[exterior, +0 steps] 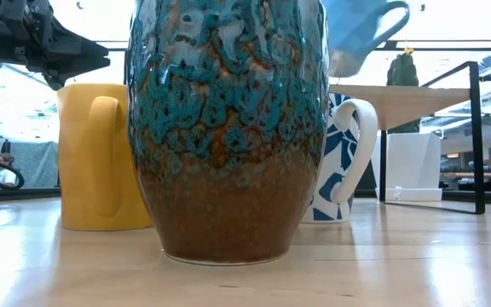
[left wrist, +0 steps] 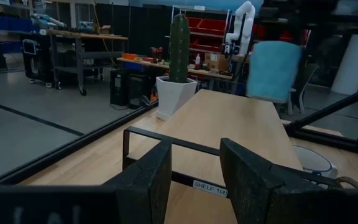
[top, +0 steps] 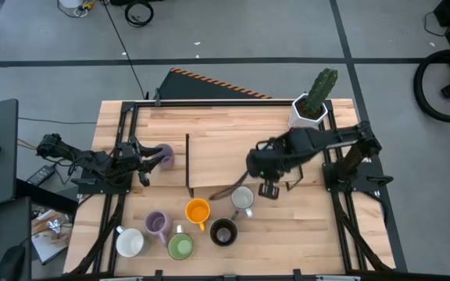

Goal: Place coffee mugs
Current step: Put the blue cup on the shelf

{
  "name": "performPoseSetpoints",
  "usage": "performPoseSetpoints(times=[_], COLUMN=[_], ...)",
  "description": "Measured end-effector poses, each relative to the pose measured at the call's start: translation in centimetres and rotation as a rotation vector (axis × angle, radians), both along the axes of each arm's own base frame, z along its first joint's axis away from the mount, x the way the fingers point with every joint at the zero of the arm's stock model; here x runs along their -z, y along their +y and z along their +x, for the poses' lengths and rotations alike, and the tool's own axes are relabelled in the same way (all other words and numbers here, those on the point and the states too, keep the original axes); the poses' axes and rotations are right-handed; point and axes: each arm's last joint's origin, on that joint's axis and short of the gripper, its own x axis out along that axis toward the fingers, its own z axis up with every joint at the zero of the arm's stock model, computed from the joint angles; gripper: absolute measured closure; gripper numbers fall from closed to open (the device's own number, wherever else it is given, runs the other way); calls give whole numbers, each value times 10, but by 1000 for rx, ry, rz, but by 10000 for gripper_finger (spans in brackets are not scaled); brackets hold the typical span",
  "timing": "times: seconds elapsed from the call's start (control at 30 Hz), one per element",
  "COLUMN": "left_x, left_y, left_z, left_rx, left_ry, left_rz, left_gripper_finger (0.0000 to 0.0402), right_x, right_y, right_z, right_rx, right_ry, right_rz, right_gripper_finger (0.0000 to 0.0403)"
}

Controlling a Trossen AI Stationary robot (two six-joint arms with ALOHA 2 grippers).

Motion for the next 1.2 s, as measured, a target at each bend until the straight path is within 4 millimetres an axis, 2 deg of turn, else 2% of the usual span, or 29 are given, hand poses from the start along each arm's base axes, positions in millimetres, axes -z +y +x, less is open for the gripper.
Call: performPoseSetpoints(times=[0.13,0.33,0.43,0.63,0.97,1.2], left_x=[0,0,0,0,2,2], left_y=[0,0,0,0,0,0], left_z=[0,0,0,0,0,0], left_rx=[0,0,0,0,2,1], left_ry=[1,4,4,3,8,9], left_rz=[1,2,2,0,-17,-17], left_gripper_finger=[260,260,260,260,260,260], right_x=[-10,-31,-35,-31,-7,-1], right_y=[-23,-57,-69,-85,-105,-105], right_z=[-6,-25,-30,-28,-27,-27], right_rx=[-6,39,64,38,31,-18], right_ry=[-31,-100,-110,-88,16,44], right_rz=[-31,-79,-81,-82,-41,-61], right_gripper_finger=[374,374,374,374,375,375])
